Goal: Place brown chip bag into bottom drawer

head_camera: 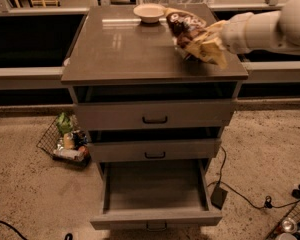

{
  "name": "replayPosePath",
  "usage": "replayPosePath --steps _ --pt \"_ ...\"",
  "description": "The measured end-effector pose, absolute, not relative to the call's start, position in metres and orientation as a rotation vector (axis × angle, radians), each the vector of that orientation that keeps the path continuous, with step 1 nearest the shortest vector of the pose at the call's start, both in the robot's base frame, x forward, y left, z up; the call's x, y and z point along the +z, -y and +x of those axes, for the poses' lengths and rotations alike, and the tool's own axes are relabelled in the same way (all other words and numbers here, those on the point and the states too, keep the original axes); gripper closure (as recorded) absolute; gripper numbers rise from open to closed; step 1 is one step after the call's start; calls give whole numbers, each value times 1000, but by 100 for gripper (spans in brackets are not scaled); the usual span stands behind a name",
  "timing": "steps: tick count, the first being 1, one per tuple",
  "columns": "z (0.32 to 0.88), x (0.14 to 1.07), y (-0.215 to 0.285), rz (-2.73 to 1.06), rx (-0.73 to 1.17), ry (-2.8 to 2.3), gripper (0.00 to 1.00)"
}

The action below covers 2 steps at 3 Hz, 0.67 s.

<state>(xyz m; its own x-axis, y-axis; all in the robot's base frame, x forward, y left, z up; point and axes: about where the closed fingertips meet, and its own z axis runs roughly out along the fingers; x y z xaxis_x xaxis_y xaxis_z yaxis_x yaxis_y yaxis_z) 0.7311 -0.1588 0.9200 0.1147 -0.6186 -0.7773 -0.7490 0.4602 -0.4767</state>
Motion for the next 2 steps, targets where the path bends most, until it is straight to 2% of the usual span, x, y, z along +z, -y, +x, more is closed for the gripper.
replayPosePath --steps 2 --pt "727 920 154 -1277 177 -1537 100"
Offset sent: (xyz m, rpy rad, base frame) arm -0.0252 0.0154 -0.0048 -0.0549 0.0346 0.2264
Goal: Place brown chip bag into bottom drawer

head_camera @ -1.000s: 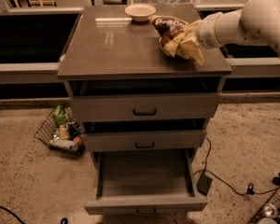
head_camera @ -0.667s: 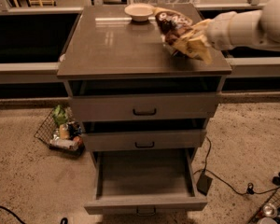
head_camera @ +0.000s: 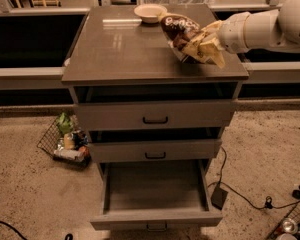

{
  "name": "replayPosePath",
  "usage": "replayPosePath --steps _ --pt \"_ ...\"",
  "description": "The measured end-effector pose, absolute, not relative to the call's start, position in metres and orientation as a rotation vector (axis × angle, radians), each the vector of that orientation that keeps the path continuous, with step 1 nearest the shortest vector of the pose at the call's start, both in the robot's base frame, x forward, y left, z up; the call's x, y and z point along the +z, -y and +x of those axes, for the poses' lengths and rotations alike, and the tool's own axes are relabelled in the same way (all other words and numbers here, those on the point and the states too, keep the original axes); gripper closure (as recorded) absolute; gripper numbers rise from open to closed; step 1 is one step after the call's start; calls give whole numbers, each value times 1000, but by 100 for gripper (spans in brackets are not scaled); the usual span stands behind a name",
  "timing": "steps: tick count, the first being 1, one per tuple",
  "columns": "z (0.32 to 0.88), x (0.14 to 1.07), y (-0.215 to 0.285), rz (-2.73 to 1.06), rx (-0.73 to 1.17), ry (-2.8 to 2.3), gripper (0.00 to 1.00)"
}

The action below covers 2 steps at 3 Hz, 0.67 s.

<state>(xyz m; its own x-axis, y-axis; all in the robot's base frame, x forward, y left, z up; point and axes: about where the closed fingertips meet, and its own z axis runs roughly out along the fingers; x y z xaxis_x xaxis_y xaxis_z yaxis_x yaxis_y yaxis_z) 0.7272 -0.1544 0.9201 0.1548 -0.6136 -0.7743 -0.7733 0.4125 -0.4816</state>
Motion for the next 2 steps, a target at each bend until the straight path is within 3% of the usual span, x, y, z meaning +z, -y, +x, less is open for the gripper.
replayPosePath --steps 2 --pt "616 903 113 -1632 400 -1258 100"
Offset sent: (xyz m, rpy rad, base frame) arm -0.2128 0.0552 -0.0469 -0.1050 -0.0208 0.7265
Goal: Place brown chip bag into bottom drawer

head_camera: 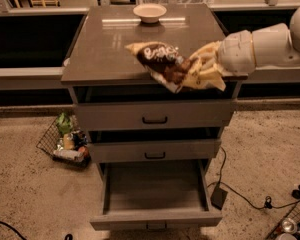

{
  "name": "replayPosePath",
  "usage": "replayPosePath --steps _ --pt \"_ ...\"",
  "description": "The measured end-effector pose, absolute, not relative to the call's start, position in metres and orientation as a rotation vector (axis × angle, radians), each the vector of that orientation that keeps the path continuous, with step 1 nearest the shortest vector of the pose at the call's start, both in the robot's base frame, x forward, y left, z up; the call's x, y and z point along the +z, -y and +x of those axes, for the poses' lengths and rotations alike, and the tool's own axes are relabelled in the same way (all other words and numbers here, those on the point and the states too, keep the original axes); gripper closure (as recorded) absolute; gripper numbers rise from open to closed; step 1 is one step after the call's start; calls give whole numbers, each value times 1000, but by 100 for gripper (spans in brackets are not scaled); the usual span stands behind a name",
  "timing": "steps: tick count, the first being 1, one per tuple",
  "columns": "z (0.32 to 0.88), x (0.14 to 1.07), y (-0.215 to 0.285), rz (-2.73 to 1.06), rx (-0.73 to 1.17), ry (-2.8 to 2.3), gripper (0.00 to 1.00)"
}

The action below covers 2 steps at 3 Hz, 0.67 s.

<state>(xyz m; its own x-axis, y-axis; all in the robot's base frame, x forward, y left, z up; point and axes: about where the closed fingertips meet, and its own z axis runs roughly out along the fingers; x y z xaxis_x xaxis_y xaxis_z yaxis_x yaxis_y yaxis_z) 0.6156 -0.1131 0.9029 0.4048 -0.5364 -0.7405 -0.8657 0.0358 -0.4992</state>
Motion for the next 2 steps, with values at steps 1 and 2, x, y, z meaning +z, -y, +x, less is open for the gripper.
replayPosePath --steps 1,2 --pt "557 867 102 -1774 538 -1145 100" --pt "517 808 90 -1781 725 -1134 100"
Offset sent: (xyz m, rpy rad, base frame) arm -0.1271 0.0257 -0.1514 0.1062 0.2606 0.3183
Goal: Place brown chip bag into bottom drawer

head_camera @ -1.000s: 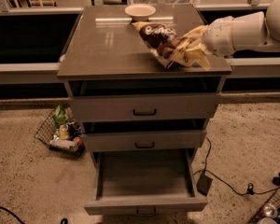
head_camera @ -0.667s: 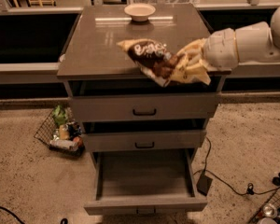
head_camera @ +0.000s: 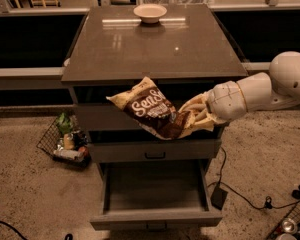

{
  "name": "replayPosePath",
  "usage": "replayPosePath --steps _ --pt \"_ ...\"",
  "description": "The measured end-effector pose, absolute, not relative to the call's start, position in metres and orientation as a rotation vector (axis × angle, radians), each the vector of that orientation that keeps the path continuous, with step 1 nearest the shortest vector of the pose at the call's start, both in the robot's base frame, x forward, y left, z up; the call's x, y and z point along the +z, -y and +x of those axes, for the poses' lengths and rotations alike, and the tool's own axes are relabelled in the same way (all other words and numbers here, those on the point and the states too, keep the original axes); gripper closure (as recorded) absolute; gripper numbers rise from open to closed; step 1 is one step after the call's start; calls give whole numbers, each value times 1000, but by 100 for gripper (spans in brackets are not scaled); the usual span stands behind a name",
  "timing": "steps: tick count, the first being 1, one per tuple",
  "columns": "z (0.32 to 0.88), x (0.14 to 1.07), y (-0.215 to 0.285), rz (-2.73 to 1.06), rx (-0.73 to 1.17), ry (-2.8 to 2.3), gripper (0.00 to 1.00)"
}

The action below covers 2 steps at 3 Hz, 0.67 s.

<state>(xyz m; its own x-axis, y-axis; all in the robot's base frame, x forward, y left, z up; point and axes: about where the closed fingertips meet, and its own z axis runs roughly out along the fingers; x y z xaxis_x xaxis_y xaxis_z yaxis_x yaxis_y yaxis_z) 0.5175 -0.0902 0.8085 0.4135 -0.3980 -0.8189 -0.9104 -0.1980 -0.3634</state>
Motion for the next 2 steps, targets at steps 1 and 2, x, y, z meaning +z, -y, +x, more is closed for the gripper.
replayPosePath --steps 1,2 --pt "517 808 90 -1781 725 -1133 100" --pt "516 800 88 -1789 742 -1112 100"
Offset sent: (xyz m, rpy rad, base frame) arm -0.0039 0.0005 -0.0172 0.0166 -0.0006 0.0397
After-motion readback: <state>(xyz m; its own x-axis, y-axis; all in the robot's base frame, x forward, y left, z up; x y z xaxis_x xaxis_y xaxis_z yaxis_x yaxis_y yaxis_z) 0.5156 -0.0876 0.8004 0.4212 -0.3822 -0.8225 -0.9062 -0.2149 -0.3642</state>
